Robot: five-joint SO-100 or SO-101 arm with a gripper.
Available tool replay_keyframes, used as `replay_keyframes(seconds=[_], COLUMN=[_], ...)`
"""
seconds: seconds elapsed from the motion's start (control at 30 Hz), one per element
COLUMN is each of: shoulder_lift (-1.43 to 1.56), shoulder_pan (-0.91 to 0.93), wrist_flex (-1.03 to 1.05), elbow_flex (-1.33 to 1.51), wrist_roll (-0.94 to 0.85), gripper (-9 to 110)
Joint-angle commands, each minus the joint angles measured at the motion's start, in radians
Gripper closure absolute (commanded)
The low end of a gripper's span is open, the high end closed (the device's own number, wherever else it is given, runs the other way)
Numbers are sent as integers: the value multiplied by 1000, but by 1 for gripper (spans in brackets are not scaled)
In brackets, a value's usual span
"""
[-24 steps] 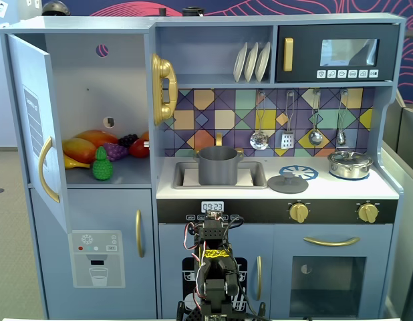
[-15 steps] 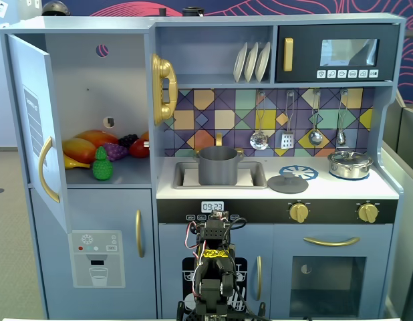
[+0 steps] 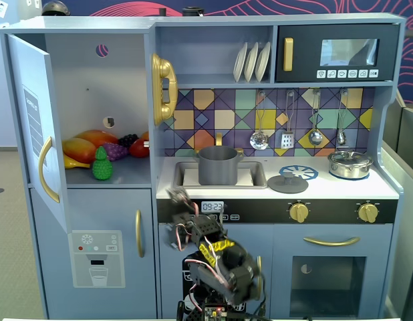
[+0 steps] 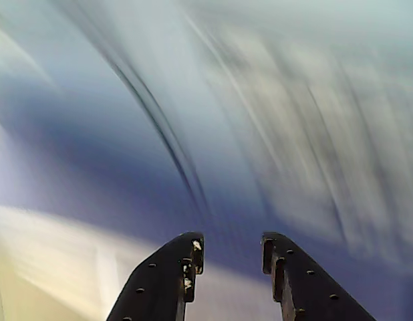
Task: Pick up the green pineapple from the left cabinet and place it in the gray recipient
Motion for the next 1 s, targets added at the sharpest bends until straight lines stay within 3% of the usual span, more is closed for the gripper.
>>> replay_keyframes(seconds=[0.0, 0.37, 0.97], shoulder_lift=[-156, -522, -907], shoulder_pan=[-209, -227, -176], wrist_flex=[-453, -594, -851], elbow_flex=[-207, -566, -782], wrist_roll=[-86, -18, 74], gripper=[99, 70, 61])
